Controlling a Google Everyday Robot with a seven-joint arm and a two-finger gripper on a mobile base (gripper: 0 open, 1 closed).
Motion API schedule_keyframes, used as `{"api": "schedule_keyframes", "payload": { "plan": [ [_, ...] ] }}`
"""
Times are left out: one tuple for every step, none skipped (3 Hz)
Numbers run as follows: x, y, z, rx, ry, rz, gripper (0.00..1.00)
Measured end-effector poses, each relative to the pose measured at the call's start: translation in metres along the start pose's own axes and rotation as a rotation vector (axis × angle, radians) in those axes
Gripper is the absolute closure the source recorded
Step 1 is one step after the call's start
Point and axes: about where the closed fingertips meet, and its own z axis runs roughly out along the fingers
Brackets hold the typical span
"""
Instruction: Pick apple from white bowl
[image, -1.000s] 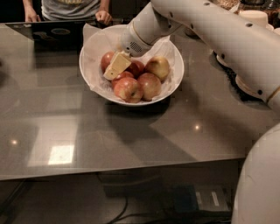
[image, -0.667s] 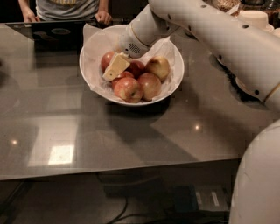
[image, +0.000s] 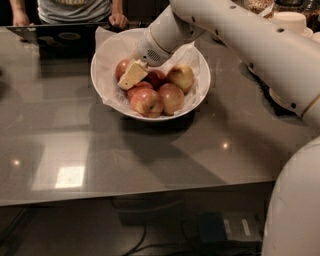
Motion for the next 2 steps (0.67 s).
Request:
{"api": "schedule_keyframes", "payload": {
  "plan": [
    [0.0, 0.0, 0.0, 0.0, 0.0, 0.0, 0.94],
    [-0.0039, -0.0017, -0.0065, -0.032, -0.041, -0.029, 1.0]
  ]
}}
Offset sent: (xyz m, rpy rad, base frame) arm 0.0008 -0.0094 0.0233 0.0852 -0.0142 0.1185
